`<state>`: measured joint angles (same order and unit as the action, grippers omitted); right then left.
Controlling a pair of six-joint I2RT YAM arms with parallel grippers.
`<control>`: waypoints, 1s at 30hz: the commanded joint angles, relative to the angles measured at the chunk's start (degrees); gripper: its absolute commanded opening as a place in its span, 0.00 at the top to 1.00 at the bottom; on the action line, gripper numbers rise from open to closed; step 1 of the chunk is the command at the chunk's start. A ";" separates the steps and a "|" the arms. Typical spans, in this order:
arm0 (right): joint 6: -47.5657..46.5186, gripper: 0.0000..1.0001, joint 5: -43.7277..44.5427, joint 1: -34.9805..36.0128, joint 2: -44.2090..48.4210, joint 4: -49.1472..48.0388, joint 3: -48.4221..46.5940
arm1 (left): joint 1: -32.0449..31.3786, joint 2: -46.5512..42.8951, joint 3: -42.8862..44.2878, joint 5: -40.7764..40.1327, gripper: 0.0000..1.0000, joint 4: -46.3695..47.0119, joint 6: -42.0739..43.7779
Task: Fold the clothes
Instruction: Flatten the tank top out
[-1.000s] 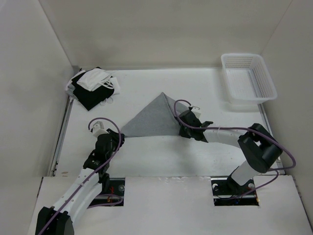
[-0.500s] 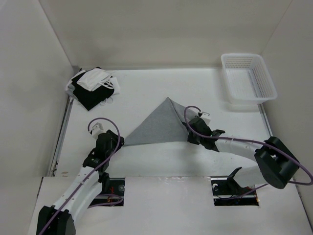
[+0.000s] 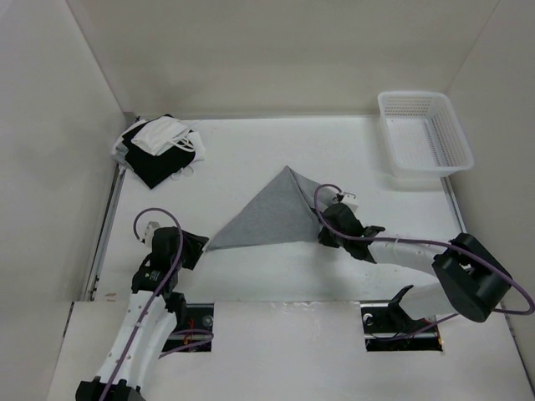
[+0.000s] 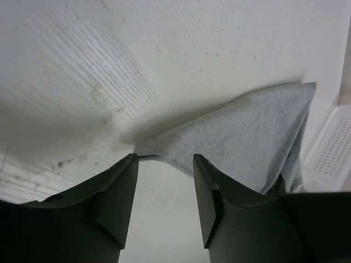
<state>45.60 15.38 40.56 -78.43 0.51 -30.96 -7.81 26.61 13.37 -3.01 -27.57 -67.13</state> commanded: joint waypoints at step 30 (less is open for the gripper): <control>-2.18 0.99 -1.14 3.87 11.11 -10.97 7.15 | -3.65 22.15 2.18 -0.59 0.82 26.58 -16.37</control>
<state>43.51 14.50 43.88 -68.60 -7.92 -23.86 -10.96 45.91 12.21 -1.26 -11.60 -83.13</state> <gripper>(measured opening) 0.015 0.205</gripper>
